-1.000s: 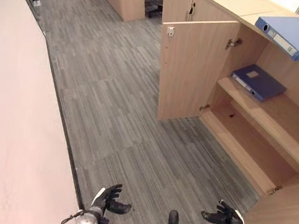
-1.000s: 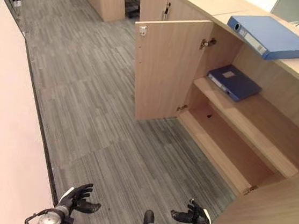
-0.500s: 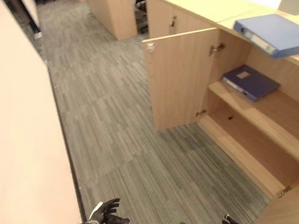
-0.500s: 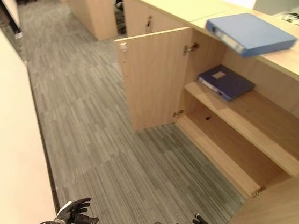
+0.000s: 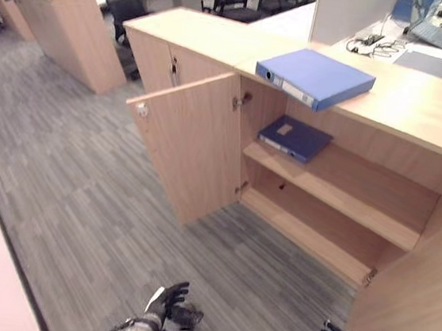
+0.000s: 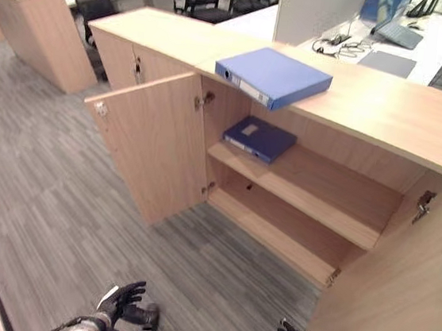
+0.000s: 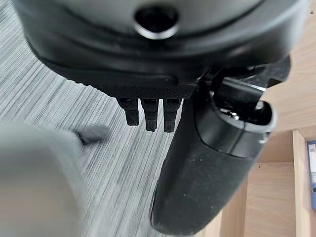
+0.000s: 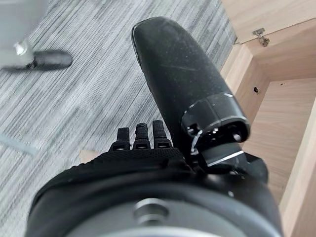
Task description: Put the empty folder in the office cabinet
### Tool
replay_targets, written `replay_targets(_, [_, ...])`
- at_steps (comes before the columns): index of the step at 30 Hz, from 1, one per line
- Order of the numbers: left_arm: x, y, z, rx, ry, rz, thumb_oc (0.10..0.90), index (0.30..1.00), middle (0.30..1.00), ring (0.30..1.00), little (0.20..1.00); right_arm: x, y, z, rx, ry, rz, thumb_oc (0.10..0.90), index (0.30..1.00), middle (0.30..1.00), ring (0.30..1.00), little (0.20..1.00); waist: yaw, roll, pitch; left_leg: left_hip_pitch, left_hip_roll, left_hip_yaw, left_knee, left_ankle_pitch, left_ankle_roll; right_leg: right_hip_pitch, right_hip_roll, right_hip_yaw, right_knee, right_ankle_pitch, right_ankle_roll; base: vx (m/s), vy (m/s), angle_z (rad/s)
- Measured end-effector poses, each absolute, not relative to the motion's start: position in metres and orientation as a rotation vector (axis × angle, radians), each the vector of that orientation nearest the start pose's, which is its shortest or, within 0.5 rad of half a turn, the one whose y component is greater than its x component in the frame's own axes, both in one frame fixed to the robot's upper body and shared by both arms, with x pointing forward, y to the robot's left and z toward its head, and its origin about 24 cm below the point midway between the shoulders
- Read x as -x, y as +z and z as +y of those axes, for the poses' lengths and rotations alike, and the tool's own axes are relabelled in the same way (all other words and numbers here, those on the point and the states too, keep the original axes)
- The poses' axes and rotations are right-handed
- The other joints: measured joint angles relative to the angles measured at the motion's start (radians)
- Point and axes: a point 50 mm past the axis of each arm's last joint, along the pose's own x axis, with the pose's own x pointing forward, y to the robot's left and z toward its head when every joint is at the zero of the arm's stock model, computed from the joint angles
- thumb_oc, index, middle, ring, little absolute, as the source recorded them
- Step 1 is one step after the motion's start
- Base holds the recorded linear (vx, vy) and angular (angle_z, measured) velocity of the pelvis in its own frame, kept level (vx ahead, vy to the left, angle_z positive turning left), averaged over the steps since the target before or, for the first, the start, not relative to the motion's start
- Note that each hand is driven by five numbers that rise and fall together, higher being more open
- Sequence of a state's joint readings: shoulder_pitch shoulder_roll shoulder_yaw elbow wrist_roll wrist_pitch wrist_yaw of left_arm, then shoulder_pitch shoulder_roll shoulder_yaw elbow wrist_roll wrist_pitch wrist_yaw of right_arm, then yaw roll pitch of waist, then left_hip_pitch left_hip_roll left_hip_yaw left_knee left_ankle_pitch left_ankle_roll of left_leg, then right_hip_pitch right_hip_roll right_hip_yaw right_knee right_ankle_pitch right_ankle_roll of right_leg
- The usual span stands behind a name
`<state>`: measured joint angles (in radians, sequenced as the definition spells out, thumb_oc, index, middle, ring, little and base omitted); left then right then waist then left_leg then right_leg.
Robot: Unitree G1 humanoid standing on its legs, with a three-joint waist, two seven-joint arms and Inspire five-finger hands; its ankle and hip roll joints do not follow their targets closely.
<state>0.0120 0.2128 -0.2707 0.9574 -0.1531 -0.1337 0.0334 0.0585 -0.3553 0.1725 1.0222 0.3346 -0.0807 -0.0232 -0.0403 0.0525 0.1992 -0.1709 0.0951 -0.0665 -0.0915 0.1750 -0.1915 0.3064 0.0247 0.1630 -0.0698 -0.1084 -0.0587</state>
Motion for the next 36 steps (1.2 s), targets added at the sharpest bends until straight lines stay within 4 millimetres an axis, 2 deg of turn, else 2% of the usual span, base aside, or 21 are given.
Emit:
replay_targets(1, [-0.145,-0.139,0.192,-0.189,-0.043,0.868,0.8,0.9,0.9,0.9,0.9,-0.114,-0.137,-0.266,0.125,-0.225,0.996,0.8,0.9,0.9,0.9,0.9,0.03,0.005,0.003,-0.017,-0.002,-0.026,0.002,0.0,0.0,-0.009,-0.006,0.038,0.031,-0.029,0.003,0.47,0.034,-1.17])
replay_targets(2, [-0.139,-0.141,0.197,-0.168,-0.017,0.89,0.8,0.9,0.9,0.9,0.9,-0.112,-0.138,-0.264,0.125,-0.218,0.999,0.8,0.9,0.9,0.9,0.9,0.065,-0.007,0.003,-0.027,-0.016,-0.024,0.002,-0.01,0.02,0.016,-0.044,0.086,0.029,-0.038,0.037,0.46,0.063,-1.31])
replay_targets(5, [-0.129,-0.142,0.206,-0.16,0.03,0.907,0.8,0.9,0.9,0.9,0.9,-0.11,-0.139,-0.264,0.145,-0.2,1.007,0.8,0.9,0.9,0.9,0.9,0.09,-0.003,-0.002,0.019,-0.031,-0.038,0.009,-0.095,0.068,0.073,-0.101,0.187,0.017,-0.11,0.083,0.45,0.108,-1.12])
replay_targets(6, [-0.131,-0.142,0.21,-0.161,0.044,0.914,0.8,0.9,0.9,0.9,0.9,-0.112,-0.14,-0.259,0.138,-0.192,1.009,0.8,0.9,0.9,0.9,0.9,0.095,-0.019,0.002,0.029,-0.063,-0.031,0.035,-0.052,0.064,0.086,-0.132,0.2,0.023,-0.129,0.096,0.41,0.148,-0.99])
replay_targets(7, [-0.134,-0.142,0.213,-0.166,0.056,0.913,0.8,0.9,0.9,0.9,0.9,-0.115,-0.141,-0.253,0.125,-0.179,1.003,0.8,0.9,0.9,0.9,0.9,0.102,-0.053,0.015,0.027,-0.102,-0.027,0.077,-0.053,0.07,0.082,-0.173,0.224,0.052,-0.141,0.109,0.25,0.102,-1.0])
replay_targets(8, [-0.139,-0.139,0.219,-0.178,0.066,0.901,0.8,0.9,0.9,0.9,0.9,-0.118,-0.143,-0.242,0.111,-0.144,1.001,0.8,0.9,0.9,0.9,0.9,0.106,-0.077,0.011,0.029,-0.131,-0.004,0.115,-0.04,0.122,0.061,-0.198,0.241,0.113,-0.132,0.13,0.23,0.089,-0.84])
replay_targets(10, [-0.142,-0.137,0.221,-0.2,0.046,0.892,0.8,0.9,0.9,0.9,0.9,-0.116,-0.146,-0.231,0.098,-0.117,1.009,0.8,0.9,0.9,0.9,0.9,0.103,-0.089,0.008,0.054,-0.152,0.013,0.123,-0.024,0.179,0.054,-0.206,0.241,0.166,-0.136,0.162,0.44,0.178,-0.36])
replay_targets(12, [-0.156,-0.131,0.22,-0.242,0.01,0.852,0.8,0.9,0.9,0.9,0.9,-0.114,-0.149,-0.222,0.067,-0.093,1.019,0.8,0.9,0.9,0.9,0.9,0.1,-0.107,0.0,0.073,-0.18,0.064,0.127,-0.052,0.216,0.033,-0.21,0.225,0.206,-0.104,0.169,0.38,0.132,-0.21])
replay_targets(13, [-0.152,-0.132,0.219,-0.237,0.008,0.856,0.8,0.9,0.9,0.9,0.9,-0.115,-0.151,-0.219,0.064,-0.091,1.026,0.8,0.9,0.9,0.9,0.9,0.1,-0.1,-0.016,0.091,-0.186,0.083,0.098,-0.054,0.224,0.011,-0.221,0.242,0.238,-0.096,0.21,0.29,0.076,-0.37])
replay_targets(14, [-0.153,-0.132,0.218,-0.245,-0.001,0.852,0.8,0.9,0.9,0.9,0.9,-0.119,-0.15,-0.217,0.062,-0.085,1.016,0.8,0.9,0.9,0.9,0.9,0.092,-0.102,-0.028,0.093,-0.195,0.096,0.091,-0.067,0.241,-0.001,-0.226,0.241,0.246,-0.072,0.216,0.38,0.092,-0.59])
replay_targets(15, [-0.152,-0.132,0.217,-0.255,-0.008,0.853,0.8,0.9,0.9,0.9,0.9,-0.119,-0.151,-0.216,0.061,-0.076,1.027,0.8,0.9,0.9,0.9,0.9,0.104,-0.097,-0.038,0.106,-0.189,0.118,0.065,-0.062,0.243,-0.038,-0.234,0.247,0.288,-0.071,0.263,0.18,0.044,-0.46])
replay_targets(22, [-0.143,-0.134,0.224,-0.28,-0.012,0.881,0.8,0.9,0.9,0.9,0.9,-0.123,-0.151,-0.208,0.097,-0.021,1.027,0.8,0.9,0.9,0.9,0.9,0.101,-0.139,-0.095,0.144,-0.219,0.149,0.011,-0.078,0.322,-0.127,-0.237,0.234,0.41,-0.016,0.33,0.2,0.097,-0.19])
replay_targets(24, [-0.142,-0.135,0.223,-0.295,-0.026,0.885,0.8,0.9,0.9,0.9,0.9,-0.132,-0.149,-0.207,0.101,-0.018,1.007,0.8,0.9,0.9,0.9,0.9,0.102,-0.121,-0.086,0.158,-0.199,0.168,0.01,-0.089,0.327,-0.2,-0.218,0.168,0.539,0.017,0.335,0.14,0.174,-0.4])
replay_targets(25, [-0.138,-0.136,0.222,-0.295,-0.035,0.897,0.8,0.9,0.9,0.9,0.9,-0.142,-0.145,-0.206,0.1,-0.013,0.978,0.8,0.9,0.9,0.9,0.9,0.099,-0.089,-0.077,0.191,-0.174,0.196,0.01,-0.098,0.336,-0.274,-0.234,-0.035,0.676,0.034,0.34,0.18,0.21,-0.49])
replay_targets(27, [-0.14,-0.136,0.218,-0.29,-0.042,0.888,0.8,0.9,0.9,0.9,0.9,-0.145,-0.144,-0.206,0.102,-0.012,0.965,0.8,0.9,0.9,0.9,0.9,0.098,-0.068,-0.074,0.222,-0.17,0.2,0.009,-0.13,0.354,-0.304,-0.226,-0.091,0.708,0.038,0.333,0.22,0.195,-0.34])
replay_targets(29, [-0.143,-0.136,0.214,-0.287,-0.056,0.88,0.8,0.9,0.9,0.9,0.9,-0.148,-0.142,-0.206,0.101,-0.012,0.95,0.8,0.9,0.9,0.9,0.9,0.09,-0.035,-0.07,0.23,-0.148,0.197,0.01,-0.139,0.355,-0.36,-0.201,-0.12,0.76,-0.021,0.324,0.26,0.083,-0.19])
replay_targets(30, [-0.144,-0.136,0.213,-0.289,-0.064,0.877,0.8,0.9,0.9,0.9,0.9,-0.152,-0.139,-0.206,0.101,-0.008,0.931,0.8,0.9,0.9,0.9,0.9,0.079,-0.019,-0.066,0.234,-0.134,0.195,0.01,-0.141,0.352,-0.391,-0.179,-0.125,0.743,-0.056,0.318,0.24,-0.04,-0.03])
replay_targets(32, [-0.143,-0.136,0.212,-0.287,-0.065,0.879,0.8,0.9,0.9,0.9,0.9,-0.149,-0.14,-0.205,0.098,-0.005,0.93,0.8,0.9,0.9,0.9,0.9,0.056,-0.005,-0.055,0.264,-0.116,0.193,0.01,-0.155,0.331,-0.428,-0.171,-0.192,0.57,-0.093,0.254,0.24,-0.143,0.03])
replay_targets(34, [-0.14,-0.138,0.213,-0.285,-0.059,0.896,0.8,0.9,0.9,0.9,0.9,-0.14,-0.143,-0.205,0.102,-0.004,0.955,0.8,0.9,0.9,0.9,0.9,0.041,-0.013,-0.051,0.293,-0.116,0.207,0.006,-0.171,0.296,-0.461,-0.201,-0.253,0.342,-0.039,0.221,0.24,-0.159,0.01])
replay_targets(35, [-0.134,-0.14,0.216,-0.265,-0.026,0.915,0.8,0.9,0.9,0.9,0.9,-0.137,-0.145,-0.204,0.098,-0.007,0.969,0.8,0.9,0.9,0.9,0.9,0.041,-0.03,-0.048,0.306,-0.119,0.221,0.005,-0.184,0.288,-0.498,-0.215,-0.266,0.222,0.041,0.232,0.22,-0.135,-0.05])
replay_targets(36, [-0.133,-0.141,0.218,-0.266,-0.022,0.918,0.8,0.9,0.9,0.9,0.9,-0.136,-0.145,-0.205,0.096,-0.014,0.968,0.8,0.9,0.9,0.9,0.9,0.036,-0.038,-0.043,0.319,-0.117,0.222,0.011,-0.192,0.275,-0.532,-0.237,-0.264,0.197,0.067,0.241,0.28,-0.183,-0.13])
